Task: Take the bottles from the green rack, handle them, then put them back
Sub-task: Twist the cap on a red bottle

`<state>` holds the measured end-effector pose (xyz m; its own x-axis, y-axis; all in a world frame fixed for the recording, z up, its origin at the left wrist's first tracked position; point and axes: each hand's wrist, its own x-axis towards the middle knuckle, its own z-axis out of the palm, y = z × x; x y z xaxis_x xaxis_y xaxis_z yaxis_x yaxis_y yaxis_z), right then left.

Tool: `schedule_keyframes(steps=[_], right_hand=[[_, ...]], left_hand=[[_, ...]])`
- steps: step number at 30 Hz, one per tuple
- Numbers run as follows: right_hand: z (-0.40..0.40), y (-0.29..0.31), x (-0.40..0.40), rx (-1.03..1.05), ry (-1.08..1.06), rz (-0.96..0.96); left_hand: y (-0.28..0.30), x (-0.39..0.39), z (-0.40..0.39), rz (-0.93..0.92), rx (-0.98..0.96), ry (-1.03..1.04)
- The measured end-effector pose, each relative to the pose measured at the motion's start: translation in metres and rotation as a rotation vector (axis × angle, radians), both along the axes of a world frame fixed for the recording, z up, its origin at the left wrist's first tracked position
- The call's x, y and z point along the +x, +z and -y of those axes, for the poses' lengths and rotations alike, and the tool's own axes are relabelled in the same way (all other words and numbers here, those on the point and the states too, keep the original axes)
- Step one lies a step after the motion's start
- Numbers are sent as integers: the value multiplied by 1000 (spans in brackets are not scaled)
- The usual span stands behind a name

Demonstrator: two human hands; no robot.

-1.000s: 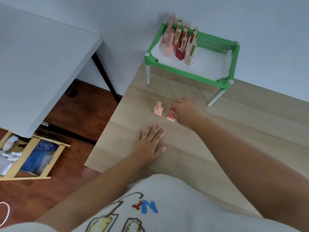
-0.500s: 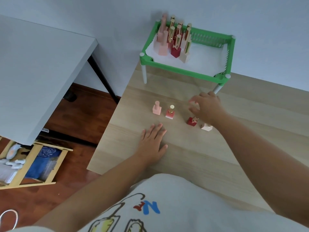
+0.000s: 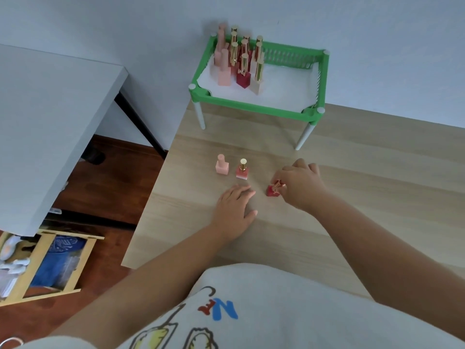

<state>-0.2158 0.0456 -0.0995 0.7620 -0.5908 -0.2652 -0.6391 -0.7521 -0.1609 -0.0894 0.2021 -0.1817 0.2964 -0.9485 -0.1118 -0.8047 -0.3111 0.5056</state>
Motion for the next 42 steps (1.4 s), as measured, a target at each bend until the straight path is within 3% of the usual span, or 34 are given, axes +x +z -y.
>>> schedule_keyframes(steps=[6,11,24,42], right_hand=[[-24,-3,-9,167,24,93],[-38,-5,-14,424,-144,215],[-39,3,-44,425,-138,337],[-42,20,-51,586,-262,499]], left_hand=[[-3,-9,4,-42,67,-2],[1,-11,3,-122,5,15],[41,-7,-3,-550,103,-6],[76,-7,-14,-408,-124,-47]])
